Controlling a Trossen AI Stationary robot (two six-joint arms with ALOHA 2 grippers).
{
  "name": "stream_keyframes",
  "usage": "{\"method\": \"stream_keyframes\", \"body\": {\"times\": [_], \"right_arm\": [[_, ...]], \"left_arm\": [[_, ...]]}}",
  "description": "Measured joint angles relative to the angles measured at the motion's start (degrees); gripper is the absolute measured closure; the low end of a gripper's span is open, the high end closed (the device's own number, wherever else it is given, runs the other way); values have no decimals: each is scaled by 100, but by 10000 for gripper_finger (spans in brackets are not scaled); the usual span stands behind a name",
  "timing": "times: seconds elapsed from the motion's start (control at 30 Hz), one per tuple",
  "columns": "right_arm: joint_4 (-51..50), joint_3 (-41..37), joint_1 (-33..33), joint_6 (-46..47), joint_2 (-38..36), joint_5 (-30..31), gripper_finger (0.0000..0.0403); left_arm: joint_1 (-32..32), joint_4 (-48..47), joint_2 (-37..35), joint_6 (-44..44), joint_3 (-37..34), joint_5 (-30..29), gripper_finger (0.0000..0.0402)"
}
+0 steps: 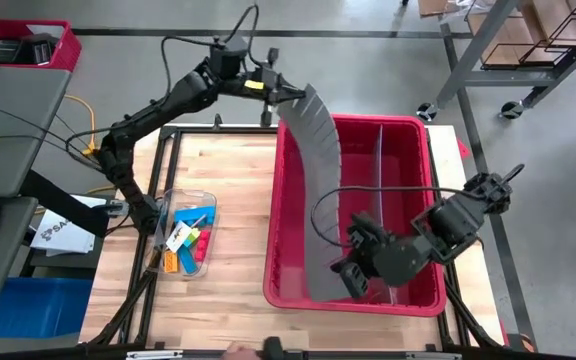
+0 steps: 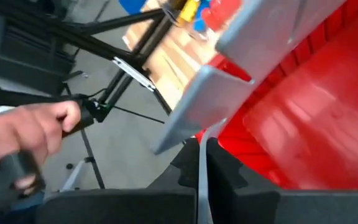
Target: Sort Items/Unsort Items
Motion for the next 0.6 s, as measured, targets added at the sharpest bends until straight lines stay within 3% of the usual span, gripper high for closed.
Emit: {"method": "stream_keyframes", "body": {"times": [0.13,0.3,0.6], "right_arm": [[-292,-4,16,411,194,29,403],[-343,-7,-17,625,269,103,403],[-1100,-7,-231,1037,265,241,403]], "left_arm": [[-20,251,206,-91,0,218,401],[-57,255,346,-416,-5,933,401],[-547,1015,333,131,-253,951,401]]}}
